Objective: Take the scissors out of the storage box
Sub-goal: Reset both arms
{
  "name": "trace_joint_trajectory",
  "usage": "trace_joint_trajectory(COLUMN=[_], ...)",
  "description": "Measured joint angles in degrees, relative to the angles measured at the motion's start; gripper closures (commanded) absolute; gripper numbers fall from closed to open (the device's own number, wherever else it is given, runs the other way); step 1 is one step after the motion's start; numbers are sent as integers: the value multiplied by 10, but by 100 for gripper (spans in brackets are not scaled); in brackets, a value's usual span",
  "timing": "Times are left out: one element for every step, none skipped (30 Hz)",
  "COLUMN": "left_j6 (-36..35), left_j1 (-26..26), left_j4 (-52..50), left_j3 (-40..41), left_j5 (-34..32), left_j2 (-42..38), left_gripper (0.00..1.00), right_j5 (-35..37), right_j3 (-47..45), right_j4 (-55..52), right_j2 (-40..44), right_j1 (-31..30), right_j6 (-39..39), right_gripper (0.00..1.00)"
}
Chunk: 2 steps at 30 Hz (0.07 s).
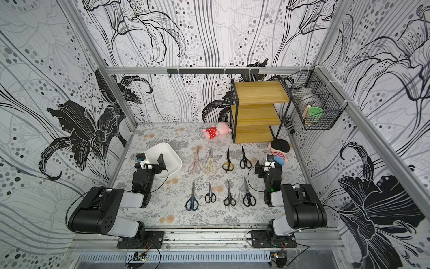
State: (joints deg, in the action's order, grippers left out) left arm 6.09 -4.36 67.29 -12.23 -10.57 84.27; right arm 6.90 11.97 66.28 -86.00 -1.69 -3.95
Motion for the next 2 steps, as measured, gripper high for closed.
trace_joint_trajectory(left_j6=[0,0], left_j1=[0,0], left_j4=[0,0], left_j3=[0,0], left_j5=[0,0], left_j2=[0,0], left_gripper=[2,2], right_j5=[-2,-3], right_j3=[0,0], right_j4=[0,0], right_j2=[0,0], right_j1=[1,2], right_j6=[0,0], right_gripper=[5,5])
